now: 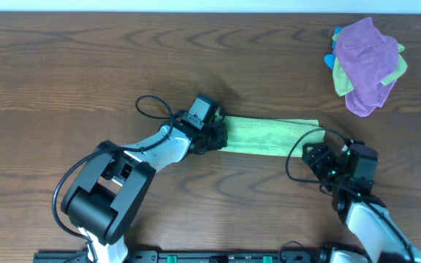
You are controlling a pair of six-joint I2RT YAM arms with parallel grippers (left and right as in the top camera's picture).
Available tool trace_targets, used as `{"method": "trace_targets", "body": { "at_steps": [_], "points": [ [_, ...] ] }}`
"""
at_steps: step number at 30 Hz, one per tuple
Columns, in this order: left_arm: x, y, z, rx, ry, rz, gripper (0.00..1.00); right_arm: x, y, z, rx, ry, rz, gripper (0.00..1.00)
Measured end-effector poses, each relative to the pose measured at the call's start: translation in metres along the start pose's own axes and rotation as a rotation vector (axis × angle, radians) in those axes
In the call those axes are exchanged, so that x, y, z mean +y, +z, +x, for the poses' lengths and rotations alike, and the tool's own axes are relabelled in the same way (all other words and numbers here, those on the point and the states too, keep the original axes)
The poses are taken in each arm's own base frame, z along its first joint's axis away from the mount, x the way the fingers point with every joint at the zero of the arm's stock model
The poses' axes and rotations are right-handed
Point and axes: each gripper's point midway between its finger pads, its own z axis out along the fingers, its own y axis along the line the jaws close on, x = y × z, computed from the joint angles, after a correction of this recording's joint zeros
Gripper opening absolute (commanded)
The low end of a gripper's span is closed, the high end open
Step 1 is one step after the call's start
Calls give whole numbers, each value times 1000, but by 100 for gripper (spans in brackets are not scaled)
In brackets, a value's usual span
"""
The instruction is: Fold the cloth
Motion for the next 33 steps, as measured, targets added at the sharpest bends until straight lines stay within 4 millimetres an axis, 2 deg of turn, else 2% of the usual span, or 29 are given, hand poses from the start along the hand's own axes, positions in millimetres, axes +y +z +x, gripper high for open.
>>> {"method": "trace_targets", "body": {
  "at_steps": [13, 21, 27, 33],
  "points": [
    [1, 0, 1, 5, 0, -4, 6, 13, 22, -20, -55, -15, -69, 72],
    [1, 0, 2, 7, -1, -5, 6, 18, 35, -29, -76, -29, -105, 63],
    [1, 0, 2, 8, -1, -6, 6, 18, 44, -30, -80, -34, -113, 40],
    [1, 0, 2, 9, -1, -6, 6, 22, 51, -18, -67, -84, -118, 2]
  ]
}}
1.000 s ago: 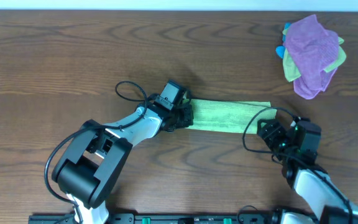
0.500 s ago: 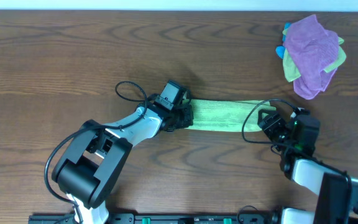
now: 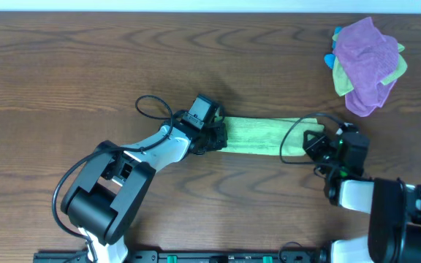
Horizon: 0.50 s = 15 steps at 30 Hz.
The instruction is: Fold the cloth
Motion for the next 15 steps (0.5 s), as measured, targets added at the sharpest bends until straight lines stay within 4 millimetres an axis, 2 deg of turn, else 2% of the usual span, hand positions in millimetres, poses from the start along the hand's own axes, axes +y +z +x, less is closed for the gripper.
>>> {"method": "trace_targets", "body": {
  "at_steps": [11, 15],
  "points": [
    [3, -1, 4, 25, -8, -17, 6, 11, -1, 8, 29, -75, -35, 1],
    [3, -2, 4, 28, -10, -17, 6, 30, -13, -2, 0, -97, -84, 1]
  ]
}}
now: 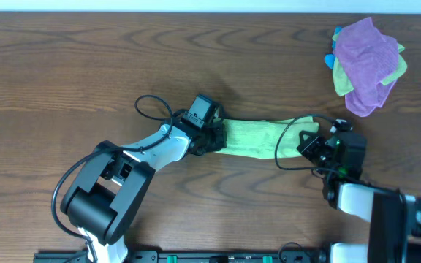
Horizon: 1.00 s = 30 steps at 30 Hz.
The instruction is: Fold the cloth
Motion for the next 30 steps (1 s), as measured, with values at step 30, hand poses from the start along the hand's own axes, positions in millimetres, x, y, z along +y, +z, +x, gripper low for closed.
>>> {"method": "trace_targets", "body": {
  "at_steps": [30],
  "points": [
    [-16, -12, -13, 14, -8, 13, 6, 34, -48, -12, -59, -62, -3, 1]
  ]
}}
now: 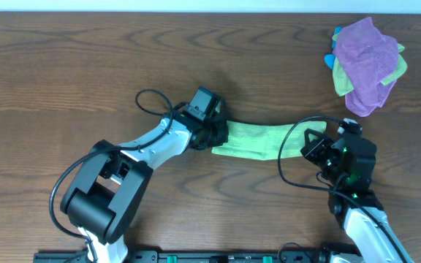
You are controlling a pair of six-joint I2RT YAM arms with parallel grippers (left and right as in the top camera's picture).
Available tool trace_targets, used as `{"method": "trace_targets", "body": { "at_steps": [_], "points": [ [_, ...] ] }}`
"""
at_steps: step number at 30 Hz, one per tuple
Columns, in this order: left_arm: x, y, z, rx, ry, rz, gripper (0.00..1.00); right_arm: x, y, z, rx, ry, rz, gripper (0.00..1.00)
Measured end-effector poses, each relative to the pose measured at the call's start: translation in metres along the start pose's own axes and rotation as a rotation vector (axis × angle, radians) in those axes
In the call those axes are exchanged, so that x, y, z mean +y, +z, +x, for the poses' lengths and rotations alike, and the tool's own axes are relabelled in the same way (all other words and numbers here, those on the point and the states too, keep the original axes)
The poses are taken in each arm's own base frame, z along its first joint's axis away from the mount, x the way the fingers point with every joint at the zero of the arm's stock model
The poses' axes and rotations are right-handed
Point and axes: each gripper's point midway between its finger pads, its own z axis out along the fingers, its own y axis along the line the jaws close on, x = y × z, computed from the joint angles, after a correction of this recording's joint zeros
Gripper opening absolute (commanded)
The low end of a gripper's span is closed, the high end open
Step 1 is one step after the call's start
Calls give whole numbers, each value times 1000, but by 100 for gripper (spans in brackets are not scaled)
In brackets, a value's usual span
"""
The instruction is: Fold the cloth
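Note:
A light green cloth [254, 139], folded into a long strip, stretches across the middle of the wooden table [86, 73] in the overhead view. My left gripper [216, 136] is shut on its left end. My right gripper [307, 145] is shut on its right end. The strip looks narrowed and slightly twisted, and its left near corner droops toward the table. The arm bodies and cables hide the fingertips of both grippers.
A heap of purple, green and blue cloths [368, 66] lies at the far right of the table. Black cables loop beside each wrist. Bare wood surrounds the strip on the far side and to the left.
My left gripper has shifted slightly away from me with its end of the cloth. My right gripper has moved a little toward me and to the right. The strip now looks tauter and more twisted.
At first the strip lay flat with my left gripper on its left end and my right gripper just short of the right end. Then my right gripper was at that end. Then the end looked pinched, and now both ends are held and the strip has left its flat shape.

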Motion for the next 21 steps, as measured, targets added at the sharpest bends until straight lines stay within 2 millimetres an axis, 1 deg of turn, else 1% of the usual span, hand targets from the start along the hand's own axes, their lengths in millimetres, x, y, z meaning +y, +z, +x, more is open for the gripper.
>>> {"method": "trace_targets", "body": {
  "at_steps": [4, 9, 11, 14, 17, 21],
  "points": [
    [-13, -8, -8, 1, 3, 11, 6, -4, 0, 2, 5, -2, 20, 1],
    [-43, -17, -27, -41, 35, 105, 6, -6, 0, 2, 3, -5, 27, 1],
    [-53, -18, -31, -61, 47, 135, 6, -6, 0, 1, 1, -6, 29, 1],
    [-65, -17, -29, -64, 53, 161, 6, -6, 0, 1, 2, -8, 29, 1],
    [-78, -13, -22, -58, 59, 187, 5, -6, 0, 1, 2, -8, 29, 1],
    [-87, 2, -9, -24, 51, 205, 5, -6, 0, 2, 2, -9, 29, 1]
  ]
}}
